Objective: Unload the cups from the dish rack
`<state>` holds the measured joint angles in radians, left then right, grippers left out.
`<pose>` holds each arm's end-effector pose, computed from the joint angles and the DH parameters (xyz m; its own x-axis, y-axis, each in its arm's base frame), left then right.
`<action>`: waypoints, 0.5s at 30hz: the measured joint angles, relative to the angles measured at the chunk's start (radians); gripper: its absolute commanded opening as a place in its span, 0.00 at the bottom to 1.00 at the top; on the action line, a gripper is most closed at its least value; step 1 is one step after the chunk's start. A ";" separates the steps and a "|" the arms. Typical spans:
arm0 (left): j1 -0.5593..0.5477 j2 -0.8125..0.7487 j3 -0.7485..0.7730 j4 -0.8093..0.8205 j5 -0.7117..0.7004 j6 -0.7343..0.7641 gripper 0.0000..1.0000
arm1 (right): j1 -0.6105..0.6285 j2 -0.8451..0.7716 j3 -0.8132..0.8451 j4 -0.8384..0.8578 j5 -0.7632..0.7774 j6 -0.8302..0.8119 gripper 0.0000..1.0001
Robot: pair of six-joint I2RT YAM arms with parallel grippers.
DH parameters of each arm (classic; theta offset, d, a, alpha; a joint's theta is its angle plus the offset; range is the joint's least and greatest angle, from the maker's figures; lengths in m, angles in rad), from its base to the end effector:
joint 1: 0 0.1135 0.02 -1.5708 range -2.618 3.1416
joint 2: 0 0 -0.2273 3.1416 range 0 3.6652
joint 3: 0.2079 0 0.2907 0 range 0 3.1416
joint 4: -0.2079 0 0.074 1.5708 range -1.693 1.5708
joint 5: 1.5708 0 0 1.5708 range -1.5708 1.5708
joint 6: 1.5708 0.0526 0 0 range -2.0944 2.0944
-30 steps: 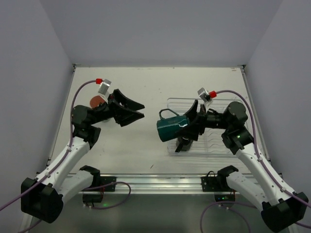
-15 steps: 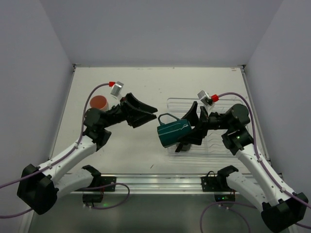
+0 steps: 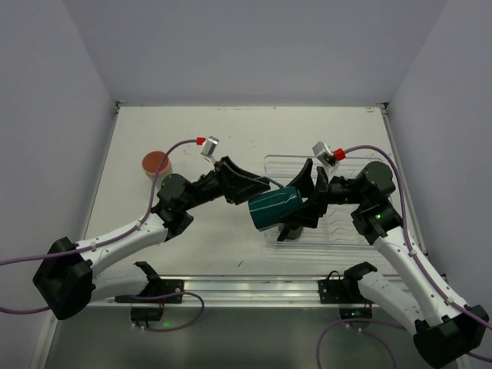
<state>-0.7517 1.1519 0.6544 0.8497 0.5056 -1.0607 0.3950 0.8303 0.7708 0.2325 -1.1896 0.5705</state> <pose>0.2155 -0.2363 0.2795 -0.6882 -0.4019 -0.6041 0.6738 -0.0451 -0.7375 0.2086 0.1399 0.3404 -0.3994 0.0512 -0.9154 -0.9166 -0.0429 0.3975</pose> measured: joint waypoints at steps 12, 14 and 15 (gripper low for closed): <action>-0.040 0.005 0.047 0.002 -0.077 0.006 0.53 | 0.004 0.011 0.000 -0.016 0.003 -0.021 0.00; -0.044 0.007 0.047 0.003 -0.079 0.006 0.53 | 0.004 0.020 0.000 -0.014 0.003 -0.020 0.00; -0.047 0.009 0.047 0.003 -0.079 0.006 0.53 | 0.004 0.023 0.000 -0.014 0.003 -0.020 0.00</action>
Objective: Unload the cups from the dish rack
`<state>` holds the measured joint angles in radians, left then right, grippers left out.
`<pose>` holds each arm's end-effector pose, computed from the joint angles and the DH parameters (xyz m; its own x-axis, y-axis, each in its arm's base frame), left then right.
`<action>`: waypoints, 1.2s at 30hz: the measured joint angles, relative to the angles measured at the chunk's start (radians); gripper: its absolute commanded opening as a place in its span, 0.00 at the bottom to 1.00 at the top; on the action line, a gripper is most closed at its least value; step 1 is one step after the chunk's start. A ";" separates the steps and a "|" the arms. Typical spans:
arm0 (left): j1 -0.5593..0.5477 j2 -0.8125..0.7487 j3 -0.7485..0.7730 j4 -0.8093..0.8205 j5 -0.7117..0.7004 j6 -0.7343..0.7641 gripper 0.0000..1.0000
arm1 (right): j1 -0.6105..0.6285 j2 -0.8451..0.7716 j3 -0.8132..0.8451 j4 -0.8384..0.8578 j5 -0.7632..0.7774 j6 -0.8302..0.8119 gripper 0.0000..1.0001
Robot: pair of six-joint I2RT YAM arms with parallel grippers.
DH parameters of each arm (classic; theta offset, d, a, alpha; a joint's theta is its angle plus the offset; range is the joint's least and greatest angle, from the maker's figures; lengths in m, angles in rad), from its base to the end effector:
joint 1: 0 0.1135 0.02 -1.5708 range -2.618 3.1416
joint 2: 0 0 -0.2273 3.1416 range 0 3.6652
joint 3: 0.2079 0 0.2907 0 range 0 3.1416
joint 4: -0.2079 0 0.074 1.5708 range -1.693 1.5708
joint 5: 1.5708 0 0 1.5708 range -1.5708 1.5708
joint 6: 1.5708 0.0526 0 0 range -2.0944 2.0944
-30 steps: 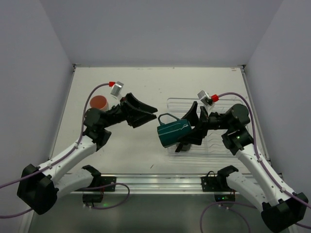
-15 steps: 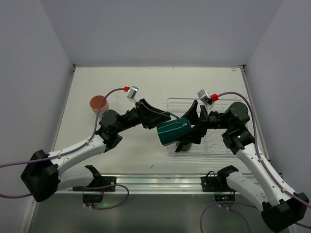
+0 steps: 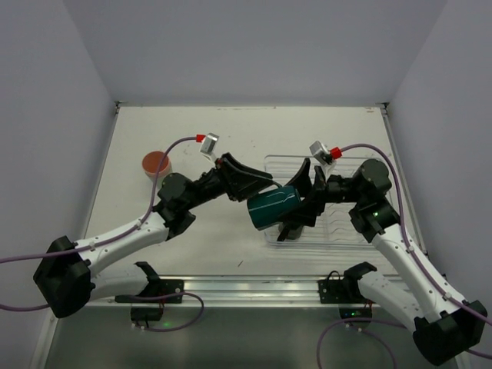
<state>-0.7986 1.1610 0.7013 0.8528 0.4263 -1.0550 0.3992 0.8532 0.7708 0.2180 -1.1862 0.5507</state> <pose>0.2102 -0.2470 0.2962 -0.6674 -0.4499 -0.5934 0.6857 -0.0603 -0.7254 0.2131 0.1428 0.3338 -0.4130 0.0389 -0.9099 -0.9106 -0.0371 0.4117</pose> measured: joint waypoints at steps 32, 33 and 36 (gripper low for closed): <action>-0.013 0.027 0.012 0.030 -0.037 -0.108 0.18 | 0.027 0.021 0.000 0.030 -0.010 -0.037 0.00; -0.013 0.027 0.016 0.019 -0.035 -0.108 0.12 | 0.026 0.021 0.000 0.022 -0.010 -0.042 0.00; -0.014 0.027 0.032 -0.023 -0.024 -0.104 0.00 | 0.026 0.018 0.003 -0.005 -0.009 -0.059 0.00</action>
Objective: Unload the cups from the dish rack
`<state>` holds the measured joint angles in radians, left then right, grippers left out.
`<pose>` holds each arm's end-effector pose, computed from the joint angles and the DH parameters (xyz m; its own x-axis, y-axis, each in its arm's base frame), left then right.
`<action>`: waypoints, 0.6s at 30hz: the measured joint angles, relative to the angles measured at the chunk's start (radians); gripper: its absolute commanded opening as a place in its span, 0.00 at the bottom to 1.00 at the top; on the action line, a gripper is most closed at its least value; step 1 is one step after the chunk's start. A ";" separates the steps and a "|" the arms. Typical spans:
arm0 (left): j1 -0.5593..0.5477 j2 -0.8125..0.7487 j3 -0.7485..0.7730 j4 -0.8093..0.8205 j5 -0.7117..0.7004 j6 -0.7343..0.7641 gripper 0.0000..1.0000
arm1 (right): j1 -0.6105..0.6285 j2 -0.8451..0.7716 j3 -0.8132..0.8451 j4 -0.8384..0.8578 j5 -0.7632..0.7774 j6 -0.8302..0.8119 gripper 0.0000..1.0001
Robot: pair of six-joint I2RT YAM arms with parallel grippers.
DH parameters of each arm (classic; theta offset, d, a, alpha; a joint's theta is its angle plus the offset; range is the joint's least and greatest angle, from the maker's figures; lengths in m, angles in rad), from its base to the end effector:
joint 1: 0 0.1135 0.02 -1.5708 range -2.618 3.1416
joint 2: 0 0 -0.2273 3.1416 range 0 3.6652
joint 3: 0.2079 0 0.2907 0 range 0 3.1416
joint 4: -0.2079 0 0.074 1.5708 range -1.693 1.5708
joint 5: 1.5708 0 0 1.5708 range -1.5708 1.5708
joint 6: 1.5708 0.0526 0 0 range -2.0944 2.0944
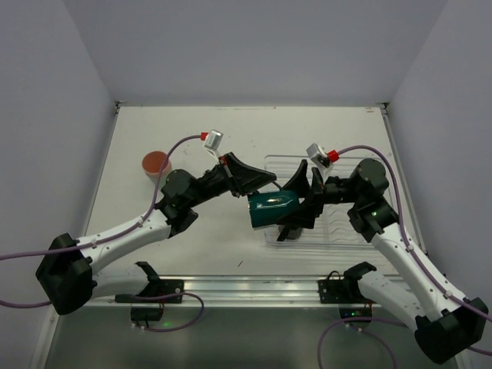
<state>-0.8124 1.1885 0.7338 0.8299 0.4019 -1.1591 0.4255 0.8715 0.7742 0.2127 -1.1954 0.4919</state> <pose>0.2127 -0.2544 0.2982 -0.7408 -0.4444 -0.5037 0.5985 -0.0962 -0.7953 0.2123 0.1499 0.3303 -0.3766 0.0195 -0.9262 -0.9249 -0.0643 0.3747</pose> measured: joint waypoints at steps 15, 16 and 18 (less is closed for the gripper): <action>-0.020 -0.046 0.220 -0.453 0.046 0.184 0.00 | 0.019 -0.034 0.067 -0.158 0.036 -0.102 0.23; -0.020 -0.047 0.221 -0.460 0.047 0.187 0.00 | 0.021 -0.034 0.069 -0.169 0.039 -0.106 0.34; -0.020 -0.047 0.221 -0.470 0.050 0.193 0.00 | 0.023 -0.034 0.069 -0.188 0.043 -0.114 0.72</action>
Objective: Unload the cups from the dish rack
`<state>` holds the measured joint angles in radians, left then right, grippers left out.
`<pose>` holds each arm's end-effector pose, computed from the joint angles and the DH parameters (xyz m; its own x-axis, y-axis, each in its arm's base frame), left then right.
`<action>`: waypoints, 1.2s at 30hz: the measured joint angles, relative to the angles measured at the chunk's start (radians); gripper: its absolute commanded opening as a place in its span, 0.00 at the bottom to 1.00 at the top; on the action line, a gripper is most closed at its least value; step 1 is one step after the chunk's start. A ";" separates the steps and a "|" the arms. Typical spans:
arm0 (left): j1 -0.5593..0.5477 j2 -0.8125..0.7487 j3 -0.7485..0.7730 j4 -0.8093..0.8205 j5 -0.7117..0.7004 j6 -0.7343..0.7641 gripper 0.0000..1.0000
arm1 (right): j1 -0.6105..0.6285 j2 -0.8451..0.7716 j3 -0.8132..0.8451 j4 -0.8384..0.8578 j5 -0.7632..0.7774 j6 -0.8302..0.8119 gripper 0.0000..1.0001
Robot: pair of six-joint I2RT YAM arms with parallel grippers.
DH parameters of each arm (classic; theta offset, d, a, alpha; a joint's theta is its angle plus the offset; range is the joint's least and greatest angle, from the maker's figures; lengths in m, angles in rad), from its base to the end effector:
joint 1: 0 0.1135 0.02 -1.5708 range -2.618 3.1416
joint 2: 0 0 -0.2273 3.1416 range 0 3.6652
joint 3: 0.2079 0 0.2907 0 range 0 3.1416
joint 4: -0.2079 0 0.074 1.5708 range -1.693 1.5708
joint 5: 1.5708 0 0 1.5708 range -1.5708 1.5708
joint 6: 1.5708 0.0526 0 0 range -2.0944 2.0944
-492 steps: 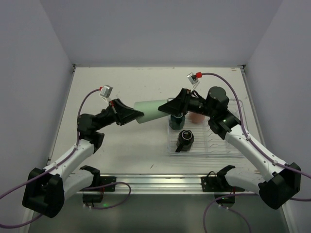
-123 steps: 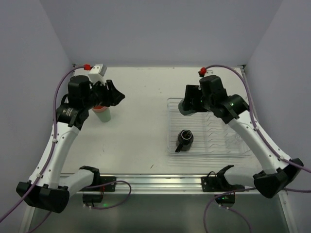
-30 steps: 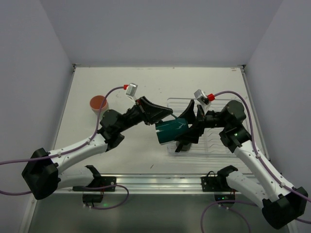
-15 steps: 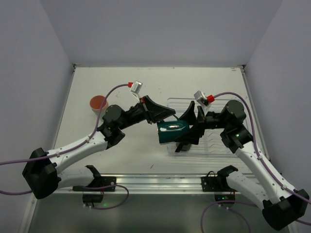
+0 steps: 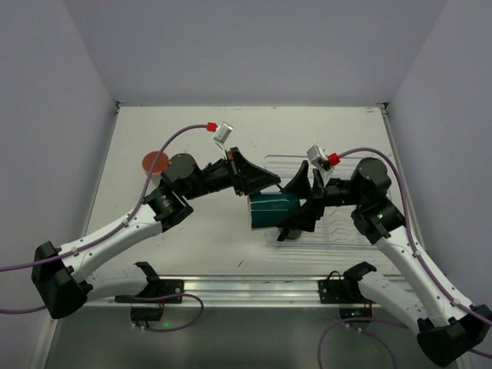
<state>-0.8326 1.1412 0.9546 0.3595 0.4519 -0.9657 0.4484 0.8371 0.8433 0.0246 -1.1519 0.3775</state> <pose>0.2088 -0.2636 0.3472 -0.7195 -0.3086 -0.6222 0.6384 0.0587 -0.7674 0.2019 0.1505 0.3470 -0.3425 0.0016 -0.9395 -0.9390 -0.0322 0.3423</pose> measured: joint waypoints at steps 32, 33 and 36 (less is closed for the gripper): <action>0.204 0.156 0.341 -0.929 -0.188 0.510 0.00 | -0.032 -0.034 0.126 -0.325 0.486 -0.090 0.99; 0.204 0.188 0.359 -0.973 -0.226 0.525 0.00 | -0.032 -0.032 0.126 -0.331 0.494 -0.092 0.99; 0.207 0.297 0.432 -1.089 -0.324 0.568 0.00 | -0.033 -0.027 0.126 -0.348 0.517 -0.095 0.99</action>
<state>-0.6258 1.4384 1.3865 -0.7292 0.1276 -0.3981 0.4156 0.8101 0.9691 -0.3233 -0.6346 0.2821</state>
